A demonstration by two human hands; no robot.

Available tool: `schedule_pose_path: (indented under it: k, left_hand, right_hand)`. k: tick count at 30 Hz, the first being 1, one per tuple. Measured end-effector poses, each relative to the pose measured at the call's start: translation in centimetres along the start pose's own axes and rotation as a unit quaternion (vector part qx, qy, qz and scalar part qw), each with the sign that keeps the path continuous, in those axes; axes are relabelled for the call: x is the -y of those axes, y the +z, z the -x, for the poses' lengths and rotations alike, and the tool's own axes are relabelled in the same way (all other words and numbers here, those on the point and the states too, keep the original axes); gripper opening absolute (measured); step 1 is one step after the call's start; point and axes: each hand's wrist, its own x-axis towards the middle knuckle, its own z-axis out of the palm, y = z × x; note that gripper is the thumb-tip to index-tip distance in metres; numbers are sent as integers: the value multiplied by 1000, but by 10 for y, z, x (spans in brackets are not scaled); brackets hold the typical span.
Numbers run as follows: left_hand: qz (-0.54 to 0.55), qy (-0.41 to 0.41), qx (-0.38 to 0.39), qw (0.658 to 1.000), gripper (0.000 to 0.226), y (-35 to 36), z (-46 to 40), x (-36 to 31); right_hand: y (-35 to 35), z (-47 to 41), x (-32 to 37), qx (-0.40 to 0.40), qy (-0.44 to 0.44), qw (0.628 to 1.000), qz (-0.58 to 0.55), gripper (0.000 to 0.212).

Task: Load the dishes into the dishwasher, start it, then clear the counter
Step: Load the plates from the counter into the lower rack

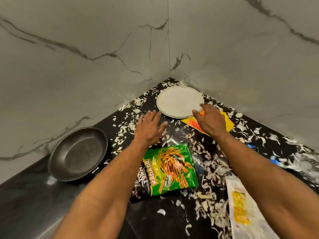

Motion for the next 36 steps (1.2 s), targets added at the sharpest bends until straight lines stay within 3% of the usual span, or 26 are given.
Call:
schedule_pose_path:
  k: [7,15,22,27,32,36]
  left_hand:
    - [12,-20,4,1000,64,9,-83,4]
    - [9,-110,-15,994,67,18,-144,1]
    - [94,-178,-75,977,59,26,-156,-13]
    - [198,-251,-100,942,48,20,-163,-18]
    - [290,-264,-152,907,36,9,-157,-22]
    - [360,-279,-165,875,33,-5,-145,-34]
  right_hand:
    - [19,-71,-11,-17,12,1000,22,56]
    - [35,-121,-28,-56,103,993,31,49]
    - [48,-129,-25,-67,95,993,3,47]
    - [49,-129,-16,-88,120,986,-70,48]
    - [33,-129,-13,-108,188,955,-201,49]
    - [16,-120,-11,-115,219,940,-234,48]
